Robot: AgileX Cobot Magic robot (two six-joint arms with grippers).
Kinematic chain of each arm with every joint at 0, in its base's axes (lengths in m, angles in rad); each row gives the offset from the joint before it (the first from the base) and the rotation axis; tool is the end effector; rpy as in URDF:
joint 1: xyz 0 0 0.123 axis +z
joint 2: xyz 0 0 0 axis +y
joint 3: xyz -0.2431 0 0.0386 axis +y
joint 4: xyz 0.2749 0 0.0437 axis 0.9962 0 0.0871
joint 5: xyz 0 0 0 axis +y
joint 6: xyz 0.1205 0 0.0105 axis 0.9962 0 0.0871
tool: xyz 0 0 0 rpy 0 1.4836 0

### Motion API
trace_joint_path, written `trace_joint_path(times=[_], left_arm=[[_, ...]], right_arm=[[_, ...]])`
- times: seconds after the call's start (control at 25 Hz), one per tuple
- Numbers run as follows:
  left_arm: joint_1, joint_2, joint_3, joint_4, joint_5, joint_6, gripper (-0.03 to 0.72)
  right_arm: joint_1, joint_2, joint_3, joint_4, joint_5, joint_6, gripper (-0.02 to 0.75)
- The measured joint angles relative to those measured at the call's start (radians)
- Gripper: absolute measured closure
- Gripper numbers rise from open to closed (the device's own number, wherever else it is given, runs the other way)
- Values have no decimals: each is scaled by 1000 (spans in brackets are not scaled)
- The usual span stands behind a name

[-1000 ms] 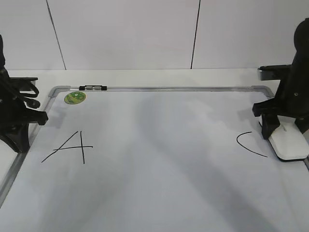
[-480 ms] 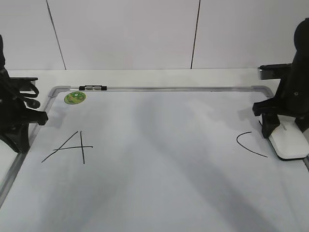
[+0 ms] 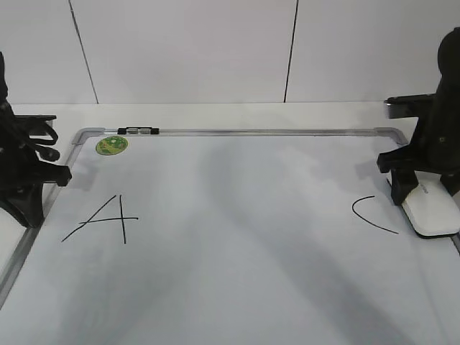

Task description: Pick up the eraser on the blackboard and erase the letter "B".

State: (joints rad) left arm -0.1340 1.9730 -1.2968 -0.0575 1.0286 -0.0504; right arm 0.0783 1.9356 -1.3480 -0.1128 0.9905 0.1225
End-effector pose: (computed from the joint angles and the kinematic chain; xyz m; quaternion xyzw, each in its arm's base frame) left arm 0.3628 -0.0549 0.0730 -0.0264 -0.9991 0.0220 0.0255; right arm 0.3854 0.0188 0.1003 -0.0069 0.9980 -0.0441 0.0445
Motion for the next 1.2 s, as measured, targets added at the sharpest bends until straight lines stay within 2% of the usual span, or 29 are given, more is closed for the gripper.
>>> trace_joint_path(times=[0.24, 0.48, 0.56, 0.96, 1.2], left_arm=[[0, 0, 0, 0, 0, 0, 657], [0, 0, 0, 0, 1, 0, 657], [0, 0, 0, 0, 2, 0, 657], [0, 0, 0, 0, 2, -2, 657], [0, 0, 0, 0, 3, -2, 657]], right_arm=[[0, 0, 0, 0, -4, 0, 184], [0, 0, 0, -2, -4, 0, 90], [0, 0, 0, -5, -4, 0, 83], [0, 0, -44, 10, 65, 0, 96], [0, 0, -137, 56, 154, 0, 148]])
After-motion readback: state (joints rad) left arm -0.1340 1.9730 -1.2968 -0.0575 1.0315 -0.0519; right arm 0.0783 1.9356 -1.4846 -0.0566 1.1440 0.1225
